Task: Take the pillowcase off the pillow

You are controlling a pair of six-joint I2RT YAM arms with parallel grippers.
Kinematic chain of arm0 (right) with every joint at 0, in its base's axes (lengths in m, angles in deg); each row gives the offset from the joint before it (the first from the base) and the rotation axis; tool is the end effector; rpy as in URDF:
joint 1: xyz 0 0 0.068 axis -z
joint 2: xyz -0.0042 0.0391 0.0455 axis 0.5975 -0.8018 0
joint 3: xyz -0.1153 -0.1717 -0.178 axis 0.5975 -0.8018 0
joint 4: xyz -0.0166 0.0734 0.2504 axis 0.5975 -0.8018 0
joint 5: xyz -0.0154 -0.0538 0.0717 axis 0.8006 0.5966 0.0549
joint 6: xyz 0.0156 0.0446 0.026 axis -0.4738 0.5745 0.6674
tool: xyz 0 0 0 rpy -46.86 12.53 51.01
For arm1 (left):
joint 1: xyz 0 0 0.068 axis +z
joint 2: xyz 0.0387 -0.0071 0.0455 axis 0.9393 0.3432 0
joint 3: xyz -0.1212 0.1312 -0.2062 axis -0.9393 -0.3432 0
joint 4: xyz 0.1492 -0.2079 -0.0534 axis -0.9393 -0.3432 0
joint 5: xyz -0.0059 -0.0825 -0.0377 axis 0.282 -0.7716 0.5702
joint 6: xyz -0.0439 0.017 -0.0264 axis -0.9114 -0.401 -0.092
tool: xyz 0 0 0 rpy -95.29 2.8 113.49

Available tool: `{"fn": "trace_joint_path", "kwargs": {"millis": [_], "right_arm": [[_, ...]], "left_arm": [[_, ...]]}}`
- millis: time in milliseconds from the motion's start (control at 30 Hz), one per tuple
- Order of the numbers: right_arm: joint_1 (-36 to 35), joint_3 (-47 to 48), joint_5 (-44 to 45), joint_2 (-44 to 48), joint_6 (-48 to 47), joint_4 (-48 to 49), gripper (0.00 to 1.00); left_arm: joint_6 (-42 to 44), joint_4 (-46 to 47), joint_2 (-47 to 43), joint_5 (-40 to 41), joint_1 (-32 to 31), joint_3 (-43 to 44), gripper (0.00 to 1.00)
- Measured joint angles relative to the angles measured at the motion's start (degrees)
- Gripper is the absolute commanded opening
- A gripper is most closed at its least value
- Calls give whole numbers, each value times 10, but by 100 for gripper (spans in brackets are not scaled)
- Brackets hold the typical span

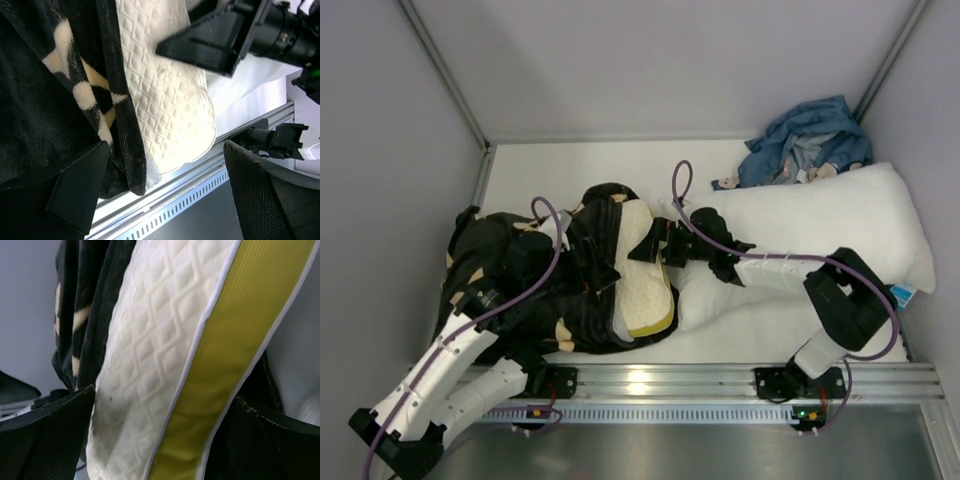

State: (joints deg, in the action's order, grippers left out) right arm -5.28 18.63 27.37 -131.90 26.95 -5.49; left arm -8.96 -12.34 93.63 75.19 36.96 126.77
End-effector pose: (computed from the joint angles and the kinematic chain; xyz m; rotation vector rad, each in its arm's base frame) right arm 0.2389 0.2316 0.2041 -0.1376 2.2624 1.2934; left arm 0.1232 -0.0861 0.3193 -0.0744 2.3060 -0.8661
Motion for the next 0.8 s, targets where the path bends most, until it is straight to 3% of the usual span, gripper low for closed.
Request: {"fn": "trace_joint_path", "kwargs": {"millis": [200,367,400,467,500,567,600,667,700,800], "right_arm": [[43,43,-59,-101,50,114,100],[57,150,-69,-195,50,111,99],[57,172,-71,-210,48,104,95],[57,206,-72,-232,42,92,84],[57,221,-73,-243,37,85,68],[57,233,-72,-252,26,74,48],[57,233,-73,-252,23,71,26],[57,233,-73,-252,9,62,6],[57,234,-73,-252,5,59,0],[57,231,-74,-248,-12,55,0]], "left_arm": [[0,-1,-2,-3,0,0,99],[-7,-5,-8,-4,0,-1,99],[-8,-5,-9,-5,0,-1,99],[-11,-5,-12,-8,0,-3,99],[-13,-6,-15,-8,0,-6,99],[-16,-7,-20,-7,0,-11,99],[-19,-10,-23,-7,0,-12,99],[-23,-15,-24,-6,0,-12,99],[-24,-18,-23,-5,0,-12,99],[-26,-24,-15,0,0,-12,99]]}}
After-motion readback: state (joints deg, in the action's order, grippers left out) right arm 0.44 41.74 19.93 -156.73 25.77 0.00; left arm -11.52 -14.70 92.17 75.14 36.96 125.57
